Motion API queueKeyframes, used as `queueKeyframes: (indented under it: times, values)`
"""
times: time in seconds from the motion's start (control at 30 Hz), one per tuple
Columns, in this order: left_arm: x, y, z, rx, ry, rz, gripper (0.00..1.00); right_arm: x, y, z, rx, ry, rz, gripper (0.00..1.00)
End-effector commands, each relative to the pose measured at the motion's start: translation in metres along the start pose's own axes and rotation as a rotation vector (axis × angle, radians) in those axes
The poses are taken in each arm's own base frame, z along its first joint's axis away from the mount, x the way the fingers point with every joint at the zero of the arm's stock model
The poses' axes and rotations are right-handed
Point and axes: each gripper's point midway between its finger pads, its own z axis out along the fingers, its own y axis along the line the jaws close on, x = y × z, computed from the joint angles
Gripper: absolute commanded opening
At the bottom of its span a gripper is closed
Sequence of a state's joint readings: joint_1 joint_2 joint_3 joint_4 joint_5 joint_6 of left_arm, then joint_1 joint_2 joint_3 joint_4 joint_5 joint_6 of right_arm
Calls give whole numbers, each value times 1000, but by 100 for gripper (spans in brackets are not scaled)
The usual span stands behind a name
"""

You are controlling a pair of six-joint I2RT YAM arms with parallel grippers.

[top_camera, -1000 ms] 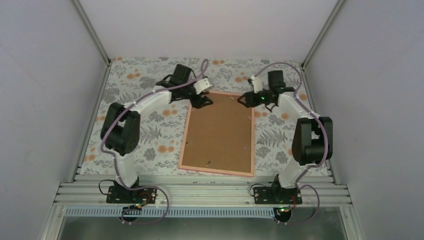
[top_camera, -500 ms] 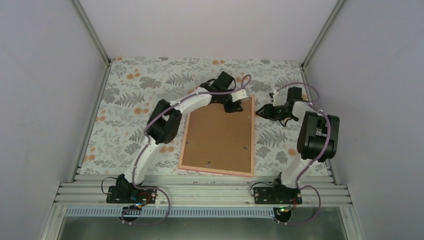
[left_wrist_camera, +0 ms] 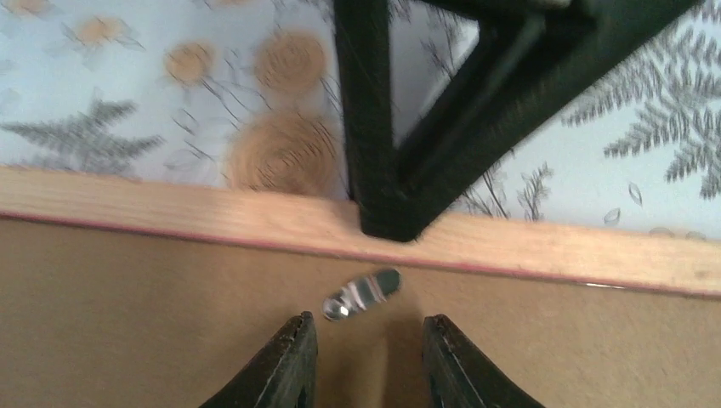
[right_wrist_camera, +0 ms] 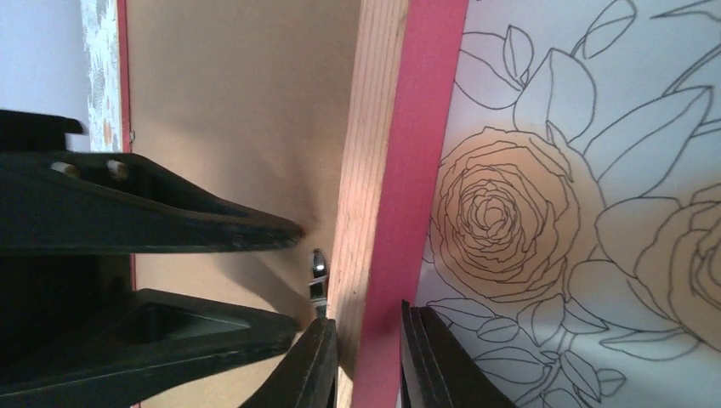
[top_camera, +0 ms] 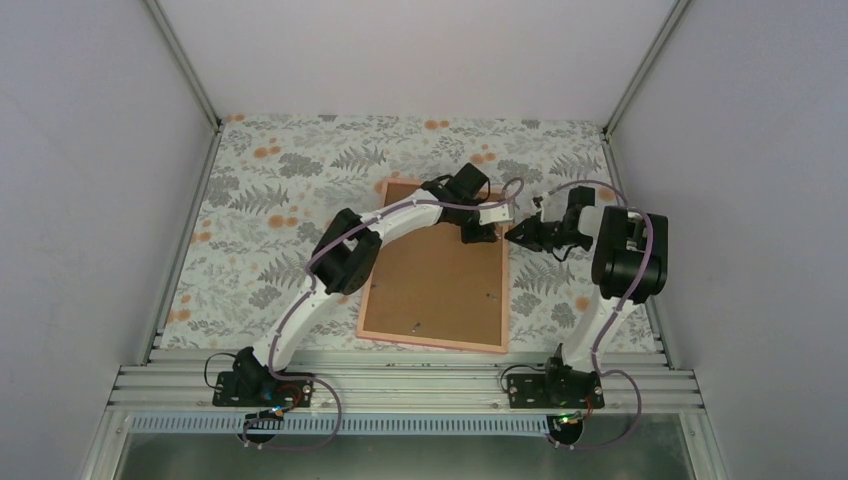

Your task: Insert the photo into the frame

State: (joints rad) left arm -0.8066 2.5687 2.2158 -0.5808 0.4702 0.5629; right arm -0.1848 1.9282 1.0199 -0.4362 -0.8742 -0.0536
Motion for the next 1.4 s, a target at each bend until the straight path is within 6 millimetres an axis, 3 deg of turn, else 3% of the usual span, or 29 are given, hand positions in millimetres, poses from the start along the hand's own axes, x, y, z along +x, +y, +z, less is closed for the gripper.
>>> queueKeyframes:
  times: [0.0, 0.33, 0.5, 0.6, 0.87, 0.93, 1.07, 1.13, 1.2, 1.37]
  values:
    - [20, -12, 5, 21, 44, 29, 32, 11, -8, 8, -18, 18, 36, 19]
    - [36, -15, 28, -41, 104, 17, 24, 21, -13, 14, -22, 35, 53, 13]
    - [45, -3, 33, -111, 134, -29, 12, 23, -10, 14, -20, 34, 46, 10]
    - [42, 0, 31, -128, 128, -49, 8, 24, -8, 15, -18, 35, 35, 8]
    - [30, 2, 26, -140, 105, -70, 8, 21, -6, 14, -11, 30, 23, 9]
    - [22, 2, 18, -140, 87, -82, 10, 18, -5, 12, -9, 26, 18, 9]
    - [-15, 3, -22, -159, 3, -62, 17, 6, 3, 1, -18, 0, -13, 12]
    - [-31, -4, -47, -173, -52, -17, 20, 0, 14, -10, -22, -30, -45, 21]
    - [-38, -20, -67, -153, -97, 36, 24, -1, 26, -22, -17, -49, -89, 28]
    - [-13, -85, -87, -36, -105, 137, 31, 20, 32, -34, 24, -13, -94, 41]
